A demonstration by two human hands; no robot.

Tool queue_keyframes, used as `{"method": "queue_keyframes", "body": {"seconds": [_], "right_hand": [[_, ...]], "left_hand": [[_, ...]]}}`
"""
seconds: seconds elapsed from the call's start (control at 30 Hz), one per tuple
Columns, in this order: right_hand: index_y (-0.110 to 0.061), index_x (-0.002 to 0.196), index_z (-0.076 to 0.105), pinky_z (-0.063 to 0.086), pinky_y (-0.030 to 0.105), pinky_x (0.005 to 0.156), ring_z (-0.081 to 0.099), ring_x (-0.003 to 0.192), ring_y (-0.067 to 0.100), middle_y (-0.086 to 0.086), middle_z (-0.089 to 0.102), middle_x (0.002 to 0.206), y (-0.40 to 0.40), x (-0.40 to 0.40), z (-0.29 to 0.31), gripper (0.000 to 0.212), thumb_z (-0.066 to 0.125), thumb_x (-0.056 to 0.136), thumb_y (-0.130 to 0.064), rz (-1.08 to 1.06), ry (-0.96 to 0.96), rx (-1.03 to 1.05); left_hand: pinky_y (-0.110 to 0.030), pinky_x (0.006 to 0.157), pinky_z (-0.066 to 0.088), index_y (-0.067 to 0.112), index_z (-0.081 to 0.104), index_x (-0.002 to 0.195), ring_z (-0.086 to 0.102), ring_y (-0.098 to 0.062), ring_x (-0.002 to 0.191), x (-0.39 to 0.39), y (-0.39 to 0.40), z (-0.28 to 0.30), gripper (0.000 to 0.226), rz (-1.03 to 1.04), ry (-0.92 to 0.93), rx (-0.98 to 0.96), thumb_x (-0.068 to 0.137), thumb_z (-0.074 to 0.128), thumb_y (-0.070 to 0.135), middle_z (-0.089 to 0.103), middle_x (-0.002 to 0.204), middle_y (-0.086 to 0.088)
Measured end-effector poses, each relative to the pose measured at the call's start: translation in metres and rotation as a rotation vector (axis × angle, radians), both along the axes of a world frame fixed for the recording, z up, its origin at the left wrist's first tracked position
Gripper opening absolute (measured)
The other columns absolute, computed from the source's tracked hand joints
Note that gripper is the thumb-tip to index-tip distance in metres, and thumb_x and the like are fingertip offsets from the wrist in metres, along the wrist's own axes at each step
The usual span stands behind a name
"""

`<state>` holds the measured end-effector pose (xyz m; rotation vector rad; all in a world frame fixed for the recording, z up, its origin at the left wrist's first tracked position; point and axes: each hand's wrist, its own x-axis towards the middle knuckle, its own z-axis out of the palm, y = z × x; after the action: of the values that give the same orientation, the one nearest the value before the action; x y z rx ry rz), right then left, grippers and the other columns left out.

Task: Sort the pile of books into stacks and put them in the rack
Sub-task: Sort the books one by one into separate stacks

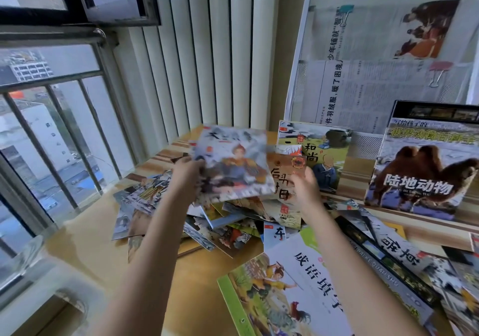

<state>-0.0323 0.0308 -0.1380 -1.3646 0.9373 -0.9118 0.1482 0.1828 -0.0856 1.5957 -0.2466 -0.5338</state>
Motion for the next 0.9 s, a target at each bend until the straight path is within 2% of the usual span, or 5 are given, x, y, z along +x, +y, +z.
{"method": "queue_keyframes", "body": {"seconds": [0.13,0.33,0.47,0.7,0.9], "right_hand": [[-0.013,0.142,0.034,0.032,0.038,0.104,0.040,0.130,0.020,0.001,0.043,0.141,0.002,-0.001,0.005,0.057,0.052,0.094,-0.039,0.132,-0.128,0.041],[-0.033,0.116,0.049,0.034,0.029,0.102,0.054,0.100,-0.003,-0.018,0.061,0.108,-0.002,-0.011,0.035,0.038,0.059,0.090,-0.007,0.128,-0.329,-0.049],[-0.023,0.143,0.033,0.028,0.023,0.096,0.049,0.103,0.001,-0.018,0.051,0.112,0.002,-0.021,0.042,0.060,0.061,0.090,-0.018,0.228,-0.280,-0.083],[-0.017,0.131,0.049,0.048,0.036,0.096,0.057,0.113,0.016,-0.001,0.058,0.129,-0.011,-0.043,0.017,0.058,0.075,0.079,-0.025,0.211,-0.010,-0.131],[-0.020,0.134,0.042,0.046,0.027,0.098,0.057,0.113,0.009,-0.005,0.059,0.124,-0.014,-0.036,0.035,0.048,0.062,0.090,-0.017,0.235,-0.076,-0.227]], "left_hand": [[-0.038,0.072,0.051,0.010,0.042,0.105,0.059,-0.026,0.086,-0.045,-0.016,-0.019,0.011,-0.125,-0.236,0.041,0.095,0.040,0.006,0.057,0.105,-0.015],[-0.046,0.095,0.049,0.027,0.038,0.119,0.058,-0.023,0.110,-0.047,-0.023,-0.014,0.039,-0.282,-0.395,-0.109,0.085,0.053,0.018,0.057,0.122,0.000],[-0.020,0.090,0.051,0.017,0.026,0.133,0.054,-0.009,0.111,-0.061,-0.029,-0.006,0.056,-0.379,-0.410,-0.275,0.090,0.061,0.011,0.051,0.125,0.005],[-0.040,0.091,0.053,0.044,0.020,0.144,0.055,-0.016,0.121,-0.054,-0.033,-0.041,0.096,-0.457,-0.507,-0.231,0.077,0.070,-0.004,0.050,0.137,-0.002],[-0.039,0.087,0.054,0.020,0.038,0.125,0.056,-0.019,0.110,-0.064,-0.049,-0.031,0.065,-0.305,-0.622,-0.233,0.073,0.066,-0.007,0.056,0.117,-0.003]]}}
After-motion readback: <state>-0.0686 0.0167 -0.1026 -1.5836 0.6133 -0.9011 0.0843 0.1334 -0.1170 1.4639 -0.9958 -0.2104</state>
